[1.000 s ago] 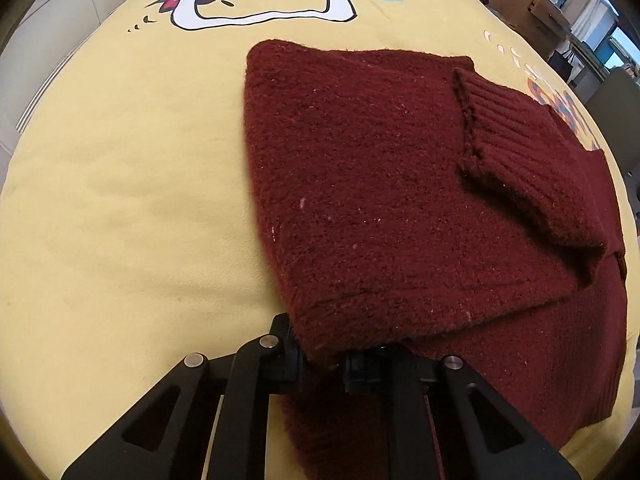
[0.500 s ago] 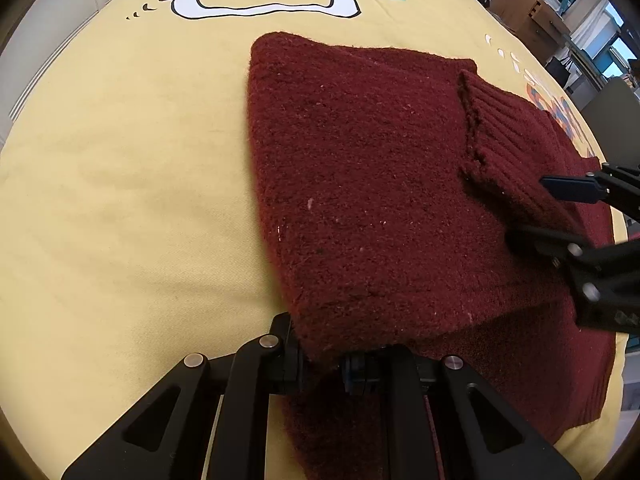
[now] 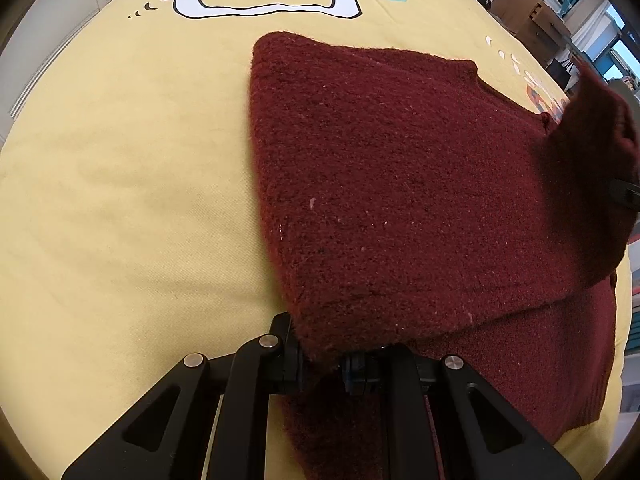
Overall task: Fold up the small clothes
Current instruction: 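Grasp the ribbed sleeve cuff with the right tool and lay it across the sweater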
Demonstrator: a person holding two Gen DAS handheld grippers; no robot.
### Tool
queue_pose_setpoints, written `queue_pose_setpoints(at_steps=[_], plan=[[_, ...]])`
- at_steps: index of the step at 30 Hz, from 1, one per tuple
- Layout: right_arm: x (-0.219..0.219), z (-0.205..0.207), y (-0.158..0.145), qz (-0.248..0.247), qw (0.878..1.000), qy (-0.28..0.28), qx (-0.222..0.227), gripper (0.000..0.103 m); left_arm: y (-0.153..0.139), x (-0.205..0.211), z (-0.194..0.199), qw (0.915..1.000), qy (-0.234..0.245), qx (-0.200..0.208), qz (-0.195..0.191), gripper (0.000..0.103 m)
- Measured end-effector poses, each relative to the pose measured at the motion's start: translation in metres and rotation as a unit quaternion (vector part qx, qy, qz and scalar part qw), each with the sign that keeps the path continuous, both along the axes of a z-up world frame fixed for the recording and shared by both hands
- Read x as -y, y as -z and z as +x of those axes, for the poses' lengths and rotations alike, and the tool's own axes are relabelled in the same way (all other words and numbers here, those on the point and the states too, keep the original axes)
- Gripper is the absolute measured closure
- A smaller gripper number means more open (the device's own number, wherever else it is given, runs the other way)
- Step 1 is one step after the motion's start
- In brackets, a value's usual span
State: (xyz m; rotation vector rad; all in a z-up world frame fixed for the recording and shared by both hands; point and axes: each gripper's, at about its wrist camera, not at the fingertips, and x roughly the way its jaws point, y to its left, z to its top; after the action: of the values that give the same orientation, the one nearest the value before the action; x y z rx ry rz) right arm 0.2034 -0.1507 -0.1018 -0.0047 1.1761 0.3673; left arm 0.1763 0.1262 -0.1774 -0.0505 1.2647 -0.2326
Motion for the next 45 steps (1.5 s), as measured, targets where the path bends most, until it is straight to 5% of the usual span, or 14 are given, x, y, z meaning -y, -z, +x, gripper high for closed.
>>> queue_pose_setpoints(at_steps=[8, 13, 15, 17, 21, 25, 34, 36, 40, 45], plan=[[0.057, -0.013, 0.032, 0.045, 0.995, 0.068, -0.051, 0.087, -0.001, 0.002, -0.002, 0.9999, -0.005, 0.000, 0.010, 0.092], [0.071, -0.018, 0.051, 0.027, 0.993, 0.089, -0.068, 0.081, -0.002, 0.004, -0.004, 0.9999, -0.005, -0.001, 0.014, 0.092], [0.081, -0.021, 0.055, 0.018, 0.992, 0.105, -0.073, 0.072, -0.001, 0.007, -0.001, 0.9999, -0.004, -0.001, 0.016, 0.092], [0.091, -0.025, 0.057, 0.000, 0.990, 0.114, -0.077, 0.051, 0.000, 0.008, 0.000, 0.9999, -0.004, -0.001, 0.016, 0.092], [0.111, -0.032, 0.044, -0.025, 0.988, 0.135, -0.066, 0.043, 0.001, 0.011, 0.002, 0.9999, -0.006, 0.000, 0.015, 0.092], [0.123, -0.021, 0.026, -0.012, 0.987, 0.152, -0.050, 0.022, 0.002, 0.011, 0.002, 0.9999, -0.008, 0.001, 0.015, 0.092], [0.093, 0.019, 0.075, -0.058, 0.985, 0.106, -0.120, 0.022, -0.003, 0.017, -0.012, 0.9996, -0.013, 0.011, 0.025, 0.091], [0.090, 0.017, 0.073, -0.056, 0.984, 0.120, -0.116, 0.025, -0.003, 0.019, -0.014, 0.9995, -0.014, 0.012, 0.027, 0.091], [0.080, 0.010, 0.063, -0.048, 0.989, 0.100, -0.103, 0.081, -0.008, 0.030, -0.023, 0.9983, -0.015, 0.023, 0.052, 0.091], [0.085, 0.003, 0.045, -0.045, 0.991, 0.105, -0.072, 0.084, -0.015, 0.041, -0.032, 0.9973, -0.014, 0.033, 0.064, 0.091]])
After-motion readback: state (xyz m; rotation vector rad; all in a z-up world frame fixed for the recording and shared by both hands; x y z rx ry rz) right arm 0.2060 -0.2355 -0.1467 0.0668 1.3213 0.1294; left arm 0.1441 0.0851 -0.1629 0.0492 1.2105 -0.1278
